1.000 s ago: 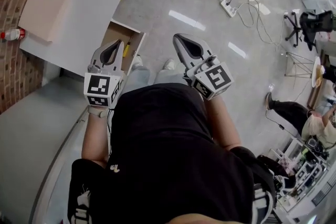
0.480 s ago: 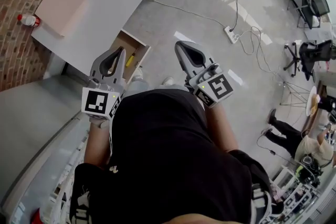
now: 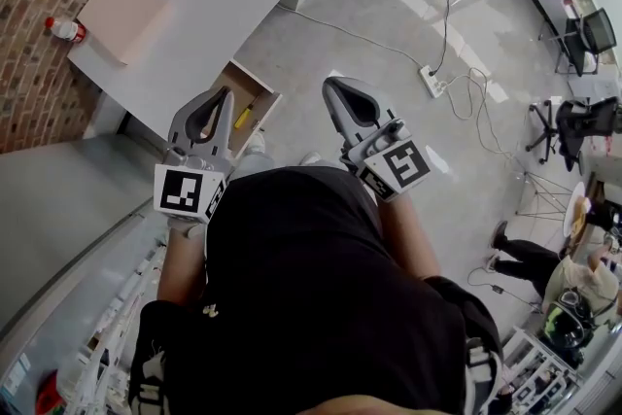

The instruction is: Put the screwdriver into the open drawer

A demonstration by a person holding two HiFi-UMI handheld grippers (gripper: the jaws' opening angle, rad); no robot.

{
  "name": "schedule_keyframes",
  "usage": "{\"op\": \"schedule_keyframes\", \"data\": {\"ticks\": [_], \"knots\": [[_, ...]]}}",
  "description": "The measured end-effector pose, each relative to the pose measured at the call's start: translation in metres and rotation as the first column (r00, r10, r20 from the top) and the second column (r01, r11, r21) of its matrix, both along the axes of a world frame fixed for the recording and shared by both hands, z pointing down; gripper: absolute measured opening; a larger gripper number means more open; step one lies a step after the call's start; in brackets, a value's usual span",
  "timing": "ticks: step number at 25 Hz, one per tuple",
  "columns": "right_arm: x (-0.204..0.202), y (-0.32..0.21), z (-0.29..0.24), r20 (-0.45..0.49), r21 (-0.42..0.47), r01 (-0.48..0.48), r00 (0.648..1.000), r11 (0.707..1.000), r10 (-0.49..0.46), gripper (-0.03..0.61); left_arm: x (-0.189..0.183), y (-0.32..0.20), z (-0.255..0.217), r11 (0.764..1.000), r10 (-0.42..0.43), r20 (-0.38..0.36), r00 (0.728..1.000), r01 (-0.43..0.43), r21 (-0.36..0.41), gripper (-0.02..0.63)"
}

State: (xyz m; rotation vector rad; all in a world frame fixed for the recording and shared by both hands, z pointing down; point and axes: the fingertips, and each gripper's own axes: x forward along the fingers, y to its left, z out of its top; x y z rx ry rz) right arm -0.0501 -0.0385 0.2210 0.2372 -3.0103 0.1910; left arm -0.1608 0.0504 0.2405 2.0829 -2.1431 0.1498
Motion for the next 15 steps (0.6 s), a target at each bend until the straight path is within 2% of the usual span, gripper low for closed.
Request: {"op": "schedule_keyframes", "data": {"ticks": [9,15], "knots": [[0.002,-0.008,-0.003,0.010,0.004,0.032,0.999,0.999,-0.032,0.010,0.002,-0.011,-0.006,0.999,-0.045,0.024,0.999,0.045,0.010,0.005],[0.016,-0.021,0.003,0.008,0.007,0.038,0.999,0.999,-0.038,0.010,0.017,-0.021,-0.002,0.999,-0.049,0.030,0.998,0.049,0.014,0.005]]}}
